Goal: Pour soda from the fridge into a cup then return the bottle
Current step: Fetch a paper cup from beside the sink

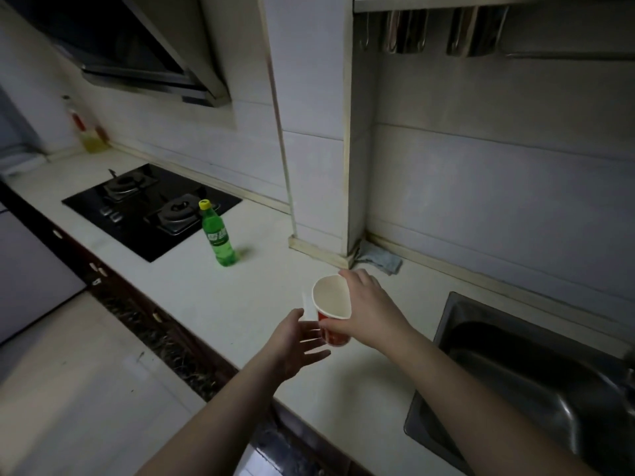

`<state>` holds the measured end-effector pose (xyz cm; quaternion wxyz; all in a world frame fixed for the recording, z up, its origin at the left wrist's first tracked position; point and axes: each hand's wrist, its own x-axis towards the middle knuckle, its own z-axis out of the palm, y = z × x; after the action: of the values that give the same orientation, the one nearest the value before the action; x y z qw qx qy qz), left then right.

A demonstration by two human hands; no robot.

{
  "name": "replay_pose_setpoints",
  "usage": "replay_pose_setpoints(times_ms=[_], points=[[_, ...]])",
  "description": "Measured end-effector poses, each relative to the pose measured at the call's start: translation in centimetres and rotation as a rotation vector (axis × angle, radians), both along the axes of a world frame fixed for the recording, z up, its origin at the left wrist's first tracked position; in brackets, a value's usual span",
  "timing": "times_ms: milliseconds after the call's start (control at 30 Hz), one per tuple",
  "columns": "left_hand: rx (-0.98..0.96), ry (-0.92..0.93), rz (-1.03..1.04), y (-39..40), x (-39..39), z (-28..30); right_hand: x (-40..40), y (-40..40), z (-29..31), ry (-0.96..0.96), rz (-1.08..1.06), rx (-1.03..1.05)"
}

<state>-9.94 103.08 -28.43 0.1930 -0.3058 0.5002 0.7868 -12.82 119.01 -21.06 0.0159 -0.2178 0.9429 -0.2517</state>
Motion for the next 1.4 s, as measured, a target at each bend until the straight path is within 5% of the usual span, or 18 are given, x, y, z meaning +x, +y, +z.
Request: replay_pose_setpoints(times_ms=[733,1400], points=[[-0.038,-0.173,-0.302,-9.1,-12.7,-11.0,-7.7,-9.3,-11.8,-0.162,-0.287,-0.086],[-0.106,-0.132,-0.394,-8.0,-13.9,-11.8,-9.0,-9.9,-15.7,-0.287,-0.412,-0.079]])
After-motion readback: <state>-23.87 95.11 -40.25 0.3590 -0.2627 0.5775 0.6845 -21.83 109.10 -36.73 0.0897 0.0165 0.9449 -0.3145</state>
